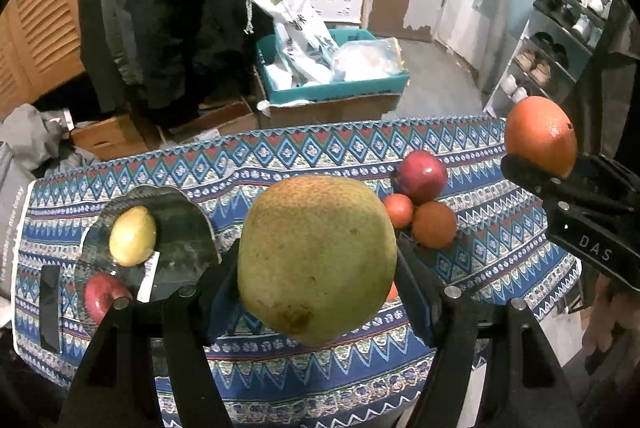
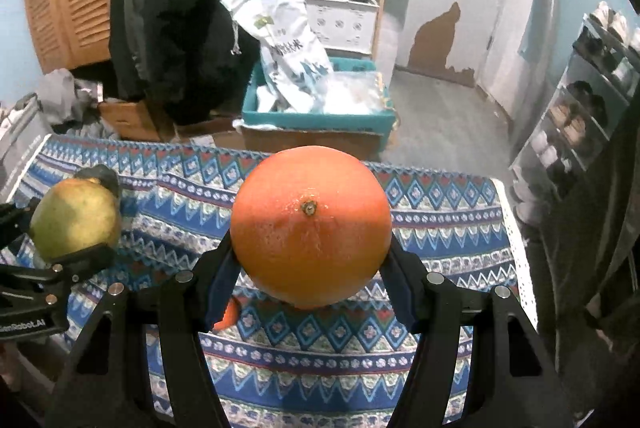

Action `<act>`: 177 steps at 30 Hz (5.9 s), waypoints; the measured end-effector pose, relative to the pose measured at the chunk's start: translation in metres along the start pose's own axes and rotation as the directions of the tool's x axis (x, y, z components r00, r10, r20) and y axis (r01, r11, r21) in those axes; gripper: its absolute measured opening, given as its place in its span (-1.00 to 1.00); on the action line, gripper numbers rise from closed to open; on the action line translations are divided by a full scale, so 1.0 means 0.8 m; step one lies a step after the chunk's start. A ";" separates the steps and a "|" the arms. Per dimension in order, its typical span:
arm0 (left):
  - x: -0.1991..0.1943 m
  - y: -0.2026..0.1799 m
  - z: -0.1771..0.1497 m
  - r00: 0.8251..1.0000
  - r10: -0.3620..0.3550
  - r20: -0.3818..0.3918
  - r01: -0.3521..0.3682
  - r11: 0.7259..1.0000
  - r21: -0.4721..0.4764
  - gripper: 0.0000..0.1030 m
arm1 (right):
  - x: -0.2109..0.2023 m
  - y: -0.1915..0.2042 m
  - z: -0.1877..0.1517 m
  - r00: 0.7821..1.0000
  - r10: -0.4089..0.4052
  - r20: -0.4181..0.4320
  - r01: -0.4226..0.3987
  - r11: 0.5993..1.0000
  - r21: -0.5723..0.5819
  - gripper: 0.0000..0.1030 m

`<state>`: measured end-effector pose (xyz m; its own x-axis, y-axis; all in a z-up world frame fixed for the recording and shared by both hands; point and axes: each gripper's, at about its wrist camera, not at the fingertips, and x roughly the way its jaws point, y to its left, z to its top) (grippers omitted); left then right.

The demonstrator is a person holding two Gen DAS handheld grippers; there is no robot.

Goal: Organize fruits
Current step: 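Carry the green pear in the left tool while the right tool carries the orange over the glass plate, then open the left tool over the plate while the right tool releases the orange onto it, then withdraw both tools from the plate back toward the remaining fruit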

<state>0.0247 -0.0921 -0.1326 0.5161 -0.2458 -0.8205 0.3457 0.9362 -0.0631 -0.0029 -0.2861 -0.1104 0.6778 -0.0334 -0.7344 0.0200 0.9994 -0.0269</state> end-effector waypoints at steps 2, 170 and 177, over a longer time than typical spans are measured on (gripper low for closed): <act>-0.004 0.006 0.000 1.000 0.004 0.009 -0.004 1.000 -0.008 0.40 | -0.002 0.007 0.004 1.000 0.005 0.009 -0.005 1.000 -0.007 0.27; -0.002 -0.009 -0.004 0.995 0.099 -0.014 -0.099 0.995 -0.009 0.69 | -0.046 -0.029 0.003 0.995 -0.035 0.090 0.028 0.997 0.075 0.64; 0.040 -0.024 -0.013 0.992 0.060 -0.111 -0.062 0.998 -0.020 0.69 | -0.010 -0.055 -0.022 1.000 -0.029 -0.003 0.029 0.992 0.124 0.64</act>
<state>0.0262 -0.1153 -0.1638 0.4457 -0.1602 -0.8807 0.2968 0.9546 -0.0234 -0.0220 -0.3296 -0.1153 0.6745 -0.0620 -0.7356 0.1306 0.9908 0.0363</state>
